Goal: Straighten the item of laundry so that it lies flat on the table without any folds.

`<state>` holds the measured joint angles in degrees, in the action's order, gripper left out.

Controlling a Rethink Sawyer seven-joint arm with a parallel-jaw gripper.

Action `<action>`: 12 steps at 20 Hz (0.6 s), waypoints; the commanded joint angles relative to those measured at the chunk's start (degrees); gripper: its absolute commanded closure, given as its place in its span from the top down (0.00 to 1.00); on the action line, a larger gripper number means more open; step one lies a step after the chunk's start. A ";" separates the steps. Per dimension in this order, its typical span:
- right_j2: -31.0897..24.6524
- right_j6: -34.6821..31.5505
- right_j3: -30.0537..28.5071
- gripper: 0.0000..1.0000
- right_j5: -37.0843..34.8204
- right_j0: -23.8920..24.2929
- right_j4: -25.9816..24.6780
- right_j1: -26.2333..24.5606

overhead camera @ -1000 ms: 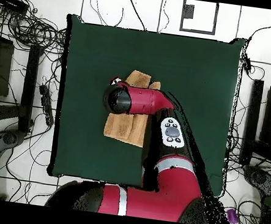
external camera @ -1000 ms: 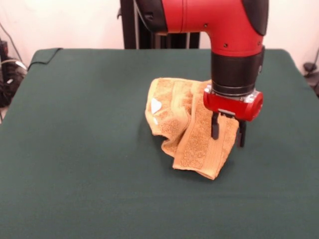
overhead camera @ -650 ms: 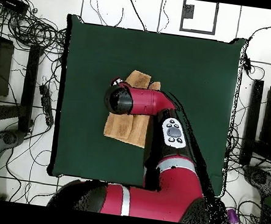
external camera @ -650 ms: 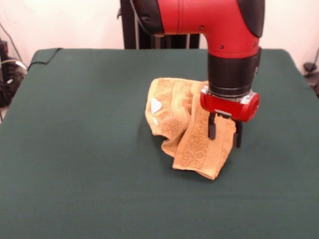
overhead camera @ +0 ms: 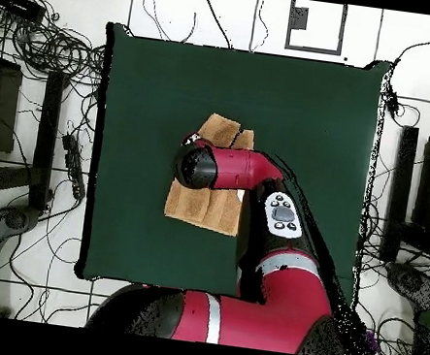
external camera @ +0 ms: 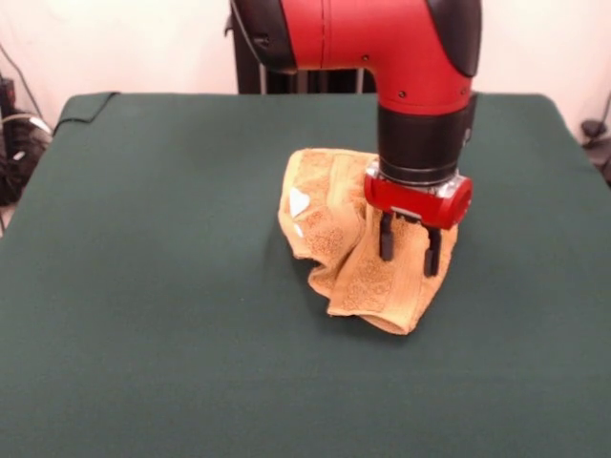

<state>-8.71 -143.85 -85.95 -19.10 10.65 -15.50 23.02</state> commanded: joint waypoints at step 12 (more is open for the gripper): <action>-3.91 4.28 -10.13 1.00 -0.06 1.79 -6.74 2.65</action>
<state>-8.71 -143.85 -89.50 -19.11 11.83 -19.27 26.09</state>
